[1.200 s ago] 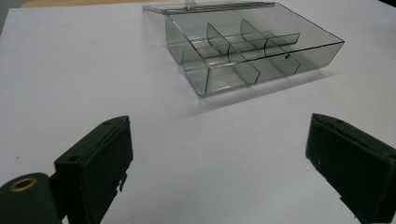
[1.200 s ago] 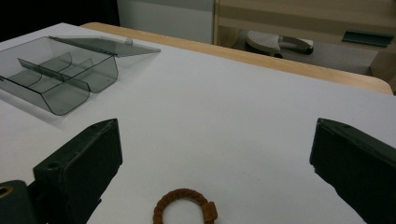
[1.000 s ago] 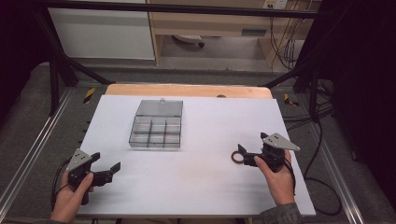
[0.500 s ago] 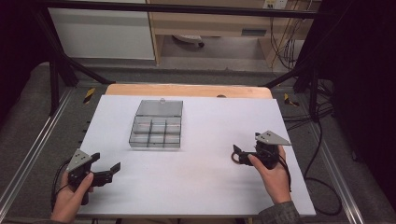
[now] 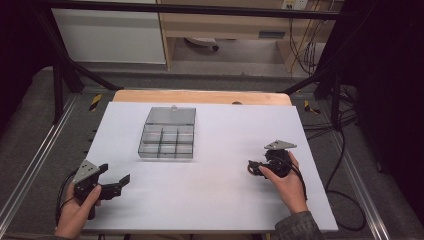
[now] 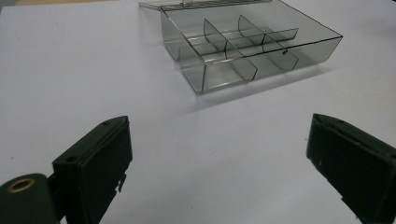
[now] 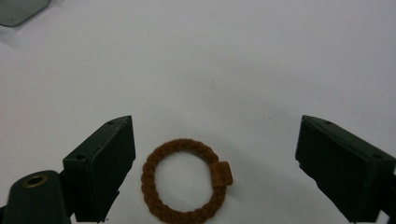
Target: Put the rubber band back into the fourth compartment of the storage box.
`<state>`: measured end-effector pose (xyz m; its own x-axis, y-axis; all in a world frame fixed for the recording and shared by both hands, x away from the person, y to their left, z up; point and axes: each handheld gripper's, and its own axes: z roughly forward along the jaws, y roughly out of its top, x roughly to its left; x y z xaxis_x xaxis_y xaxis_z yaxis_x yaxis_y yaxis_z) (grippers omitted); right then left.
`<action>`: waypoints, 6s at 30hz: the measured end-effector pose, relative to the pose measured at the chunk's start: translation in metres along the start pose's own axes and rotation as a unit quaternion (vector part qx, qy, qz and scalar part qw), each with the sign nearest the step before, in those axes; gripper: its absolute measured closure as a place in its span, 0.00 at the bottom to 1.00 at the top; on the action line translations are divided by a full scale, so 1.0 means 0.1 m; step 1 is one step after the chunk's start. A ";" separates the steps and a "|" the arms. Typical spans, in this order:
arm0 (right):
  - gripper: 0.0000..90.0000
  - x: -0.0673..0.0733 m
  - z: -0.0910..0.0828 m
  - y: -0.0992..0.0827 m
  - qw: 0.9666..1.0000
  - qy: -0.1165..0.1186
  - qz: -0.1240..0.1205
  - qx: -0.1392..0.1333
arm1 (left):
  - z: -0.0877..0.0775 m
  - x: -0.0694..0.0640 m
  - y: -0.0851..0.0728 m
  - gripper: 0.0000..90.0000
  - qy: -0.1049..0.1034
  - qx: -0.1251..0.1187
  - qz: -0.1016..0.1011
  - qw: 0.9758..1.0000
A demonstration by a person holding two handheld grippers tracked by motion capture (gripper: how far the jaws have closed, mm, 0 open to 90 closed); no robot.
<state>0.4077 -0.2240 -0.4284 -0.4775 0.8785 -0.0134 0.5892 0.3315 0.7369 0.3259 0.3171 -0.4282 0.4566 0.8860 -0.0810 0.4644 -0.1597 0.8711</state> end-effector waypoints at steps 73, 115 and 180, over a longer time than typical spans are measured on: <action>0.94 0.74 0.03 0.19 0.985 0.151 -0.049 -0.071 | -0.02 0.03 -0.01 0.08 0.002 -0.003 -0.013 1.000; 0.94 1.68 0.37 0.71 0.968 0.216 -0.107 -0.076 | -0.02 0.01 0.00 0.08 -0.002 -0.005 -0.006 1.000; 0.94 1.88 0.78 1.66 0.969 0.197 -0.086 -0.121 | -0.01 0.02 0.00 0.08 -0.002 0.001 0.000 1.000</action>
<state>0.4669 0.0230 -0.3613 -0.7954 0.6016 0.0739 0.3316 0.3299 0.8839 0.3260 0.3189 -0.4283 0.4596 0.8842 -0.0838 0.4663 -0.1600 0.8700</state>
